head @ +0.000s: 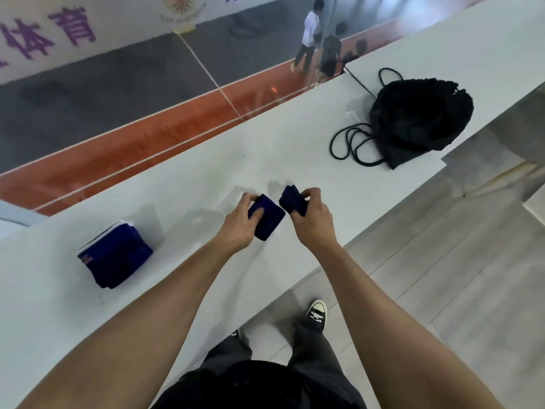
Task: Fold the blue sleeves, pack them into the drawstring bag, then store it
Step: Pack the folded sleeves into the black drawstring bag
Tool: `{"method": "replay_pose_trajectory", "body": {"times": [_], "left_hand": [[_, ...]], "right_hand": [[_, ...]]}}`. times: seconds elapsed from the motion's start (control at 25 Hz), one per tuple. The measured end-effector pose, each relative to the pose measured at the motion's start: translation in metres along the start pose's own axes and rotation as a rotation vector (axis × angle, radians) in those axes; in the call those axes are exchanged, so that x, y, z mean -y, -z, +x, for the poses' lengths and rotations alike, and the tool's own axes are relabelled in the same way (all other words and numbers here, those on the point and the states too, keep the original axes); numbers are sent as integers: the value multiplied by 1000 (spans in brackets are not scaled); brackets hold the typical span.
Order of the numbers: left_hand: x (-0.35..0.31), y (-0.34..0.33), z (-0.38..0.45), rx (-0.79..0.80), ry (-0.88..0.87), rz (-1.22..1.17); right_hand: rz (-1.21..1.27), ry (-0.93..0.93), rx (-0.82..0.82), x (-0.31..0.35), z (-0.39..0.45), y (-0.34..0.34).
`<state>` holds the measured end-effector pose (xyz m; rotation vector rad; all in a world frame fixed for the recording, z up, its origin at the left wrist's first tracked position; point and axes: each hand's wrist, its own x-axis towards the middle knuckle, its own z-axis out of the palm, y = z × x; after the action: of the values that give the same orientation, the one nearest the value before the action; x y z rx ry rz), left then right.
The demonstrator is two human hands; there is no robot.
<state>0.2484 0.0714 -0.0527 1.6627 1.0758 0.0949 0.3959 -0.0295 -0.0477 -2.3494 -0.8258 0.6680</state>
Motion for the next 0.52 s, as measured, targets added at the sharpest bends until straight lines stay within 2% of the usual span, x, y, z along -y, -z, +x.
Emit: {"method": "replay_pose_trajectory", "body": {"times": [0.24,0.52], "left_hand": [[-91,-90,27,-30,-7,-229],[-188,-200,65,-122,-36,-266]], "right_hand": [[42,18,-23,-66,38,95],[74,47,-44,-150,98,210]]}}
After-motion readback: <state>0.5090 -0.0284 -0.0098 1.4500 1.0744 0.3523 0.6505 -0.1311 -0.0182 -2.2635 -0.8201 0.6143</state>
